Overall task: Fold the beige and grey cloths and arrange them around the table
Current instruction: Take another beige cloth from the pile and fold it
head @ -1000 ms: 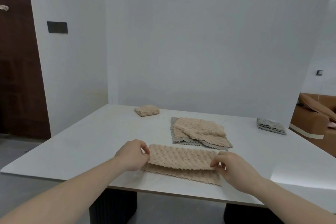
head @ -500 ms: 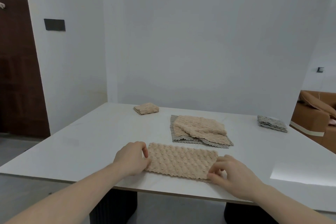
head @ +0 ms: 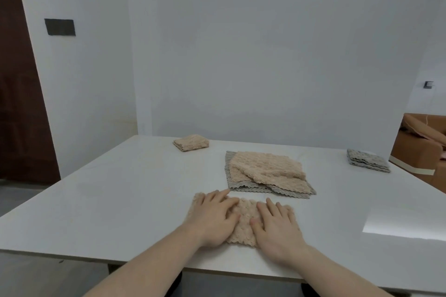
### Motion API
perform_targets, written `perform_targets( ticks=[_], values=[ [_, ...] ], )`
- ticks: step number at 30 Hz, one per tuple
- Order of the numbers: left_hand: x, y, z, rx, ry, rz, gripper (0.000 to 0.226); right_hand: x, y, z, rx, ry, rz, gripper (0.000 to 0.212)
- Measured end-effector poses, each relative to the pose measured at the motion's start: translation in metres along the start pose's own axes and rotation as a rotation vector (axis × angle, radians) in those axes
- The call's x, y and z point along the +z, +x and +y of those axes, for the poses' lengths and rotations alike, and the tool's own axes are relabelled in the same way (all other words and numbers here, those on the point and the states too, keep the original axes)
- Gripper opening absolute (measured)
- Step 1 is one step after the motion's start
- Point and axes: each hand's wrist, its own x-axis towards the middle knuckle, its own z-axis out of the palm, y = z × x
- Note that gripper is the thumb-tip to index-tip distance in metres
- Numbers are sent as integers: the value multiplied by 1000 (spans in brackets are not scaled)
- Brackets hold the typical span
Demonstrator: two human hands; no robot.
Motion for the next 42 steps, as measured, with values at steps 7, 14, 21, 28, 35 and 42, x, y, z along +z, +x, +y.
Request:
perform_targets(
  ticks=[7,14,21,28,35,42],
  values=[
    [14,21,-8,-50,60,-103,69,3,23,15,-29,-23,-40,68],
    [16,37,-7,-117,76,-94,71,2,47,20,-24,-47,-65,69],
    [13,34,-10,-181,79,-109,78,-2,44,22,-18,-36,-114,72],
    [-5,13,-61,-286,58,-147,77,-15,32,44,32,-33,-207,90],
    [-4,3,-73,-292,21,-100,75,-29,30,59,75,-40,-284,86],
    [-3,2,-78,-284,-128,5,64,-32,54,52,159,39,-214,70]
  ],
)
